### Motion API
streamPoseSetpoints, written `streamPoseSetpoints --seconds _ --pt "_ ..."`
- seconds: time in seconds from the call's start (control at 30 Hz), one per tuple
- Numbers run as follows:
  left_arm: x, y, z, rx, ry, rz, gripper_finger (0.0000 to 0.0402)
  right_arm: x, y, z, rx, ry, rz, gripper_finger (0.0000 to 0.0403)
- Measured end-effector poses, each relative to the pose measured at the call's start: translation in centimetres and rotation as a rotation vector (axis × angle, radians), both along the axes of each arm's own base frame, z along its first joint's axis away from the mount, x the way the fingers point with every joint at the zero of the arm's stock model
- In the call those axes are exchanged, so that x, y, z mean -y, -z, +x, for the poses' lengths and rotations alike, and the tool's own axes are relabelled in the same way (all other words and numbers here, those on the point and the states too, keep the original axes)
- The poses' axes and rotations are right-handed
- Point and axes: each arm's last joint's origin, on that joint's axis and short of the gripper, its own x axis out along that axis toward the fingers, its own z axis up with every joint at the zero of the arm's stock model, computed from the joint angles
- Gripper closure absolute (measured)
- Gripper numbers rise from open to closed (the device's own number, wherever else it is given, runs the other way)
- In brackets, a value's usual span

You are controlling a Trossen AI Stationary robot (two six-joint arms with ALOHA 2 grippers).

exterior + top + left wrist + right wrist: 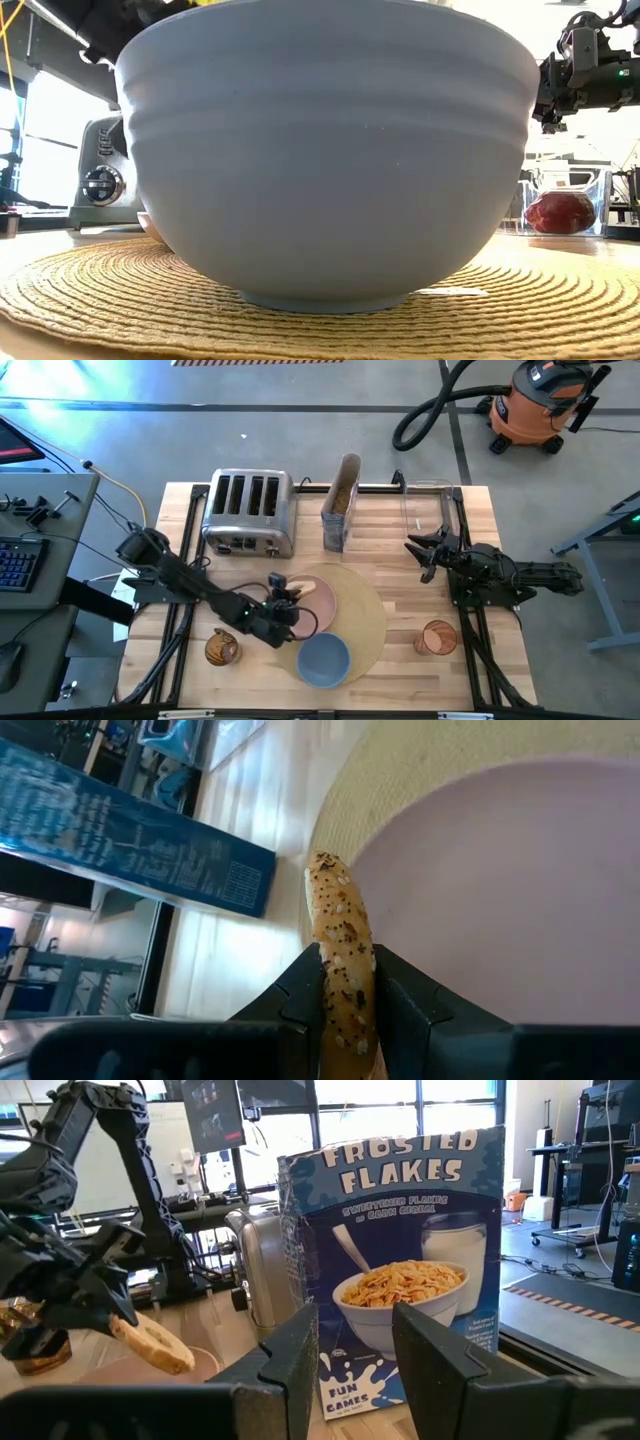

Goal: Arrange a breakfast setting
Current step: Put the toasted bagel on the pink plate

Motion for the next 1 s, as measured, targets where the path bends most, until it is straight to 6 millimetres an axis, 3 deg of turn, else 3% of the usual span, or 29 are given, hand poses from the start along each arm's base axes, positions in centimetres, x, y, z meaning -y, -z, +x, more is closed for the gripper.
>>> streamPoseSetpoints --seconds 0.27,0.63,1.0 --pt "-0.2 1.4 0.5 -0.048 0.001 0.032 0.0344 0.0 0.0 0.0 -0.004 0.000 0.000 0.0286" --pt "-0.7 1.8 0.8 -0.081 0.011 -0.023 0.0341 0.0 0.0 0.0 -0.003 0.000 0.000 0.0286" --pt "-0.5 1.9 0.8 -0.096 0.037 -0.061 0.0292 0.0 0.0 0.0 -0.004 0.000 0.000 0.0286"
